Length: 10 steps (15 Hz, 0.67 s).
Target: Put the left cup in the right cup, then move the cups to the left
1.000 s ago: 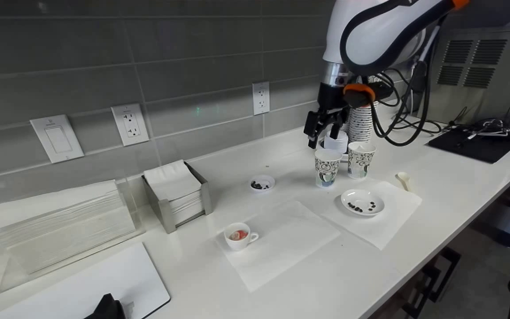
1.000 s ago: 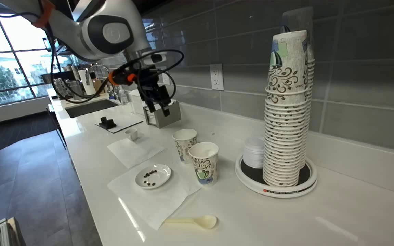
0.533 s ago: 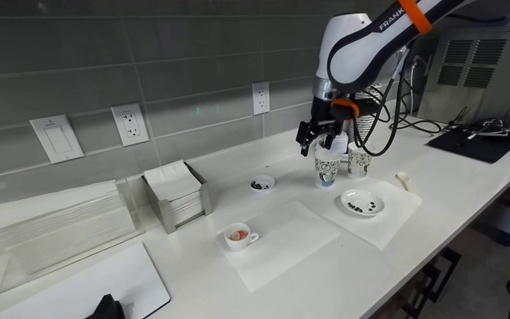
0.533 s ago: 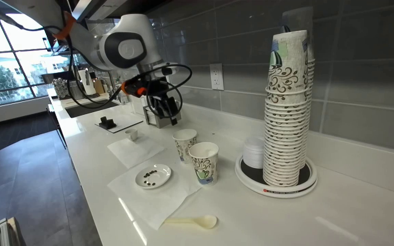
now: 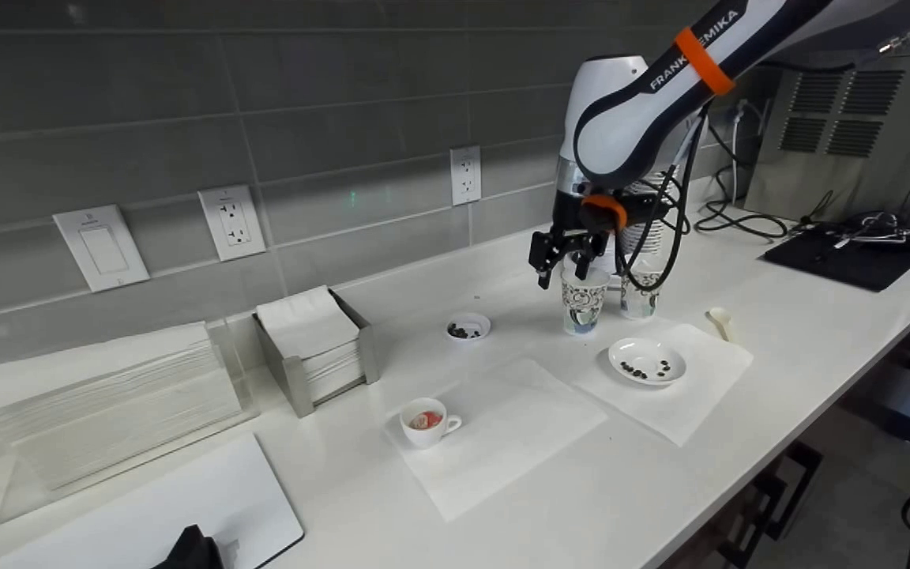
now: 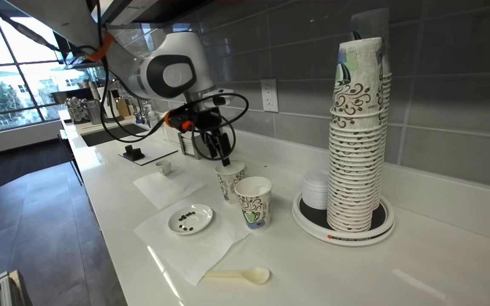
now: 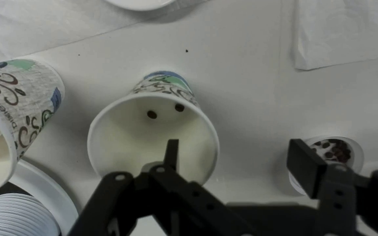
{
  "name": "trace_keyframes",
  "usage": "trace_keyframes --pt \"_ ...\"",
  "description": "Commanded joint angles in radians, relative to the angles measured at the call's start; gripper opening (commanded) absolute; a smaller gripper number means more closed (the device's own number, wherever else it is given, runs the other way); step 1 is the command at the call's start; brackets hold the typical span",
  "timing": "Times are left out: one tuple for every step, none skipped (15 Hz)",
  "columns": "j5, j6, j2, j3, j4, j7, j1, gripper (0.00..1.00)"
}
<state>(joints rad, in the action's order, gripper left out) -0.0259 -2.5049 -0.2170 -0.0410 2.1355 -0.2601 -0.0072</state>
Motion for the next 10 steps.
trace_keyframes --pt "0.013 -0.003 -0.039 -0.007 -0.038 -0.019 0.006 0.54" --pt "0.01 0.006 -0.04 -0.009 -0.041 -0.022 0.007 0.45" --pt "0.0 0.026 -0.038 -0.012 -0.045 -0.031 0.011 0.39" --pt "-0.011 0.032 -0.037 -0.016 -0.047 -0.039 0.015 0.31" --pt "-0.027 0.039 -0.03 -0.021 -0.046 -0.053 0.02 0.25" --pt "-0.041 0.04 -0.024 -0.027 -0.045 -0.067 0.024 0.19" --pt "-0.059 0.044 -0.015 -0.034 -0.044 -0.084 0.029 0.11" --pt "-0.063 0.052 -0.009 -0.037 -0.046 -0.092 0.031 0.05" --pt "-0.076 0.057 -0.002 -0.042 -0.046 -0.106 0.034 0.0" --pt "-0.075 0.066 0.004 -0.041 -0.049 -0.108 0.032 0.0"
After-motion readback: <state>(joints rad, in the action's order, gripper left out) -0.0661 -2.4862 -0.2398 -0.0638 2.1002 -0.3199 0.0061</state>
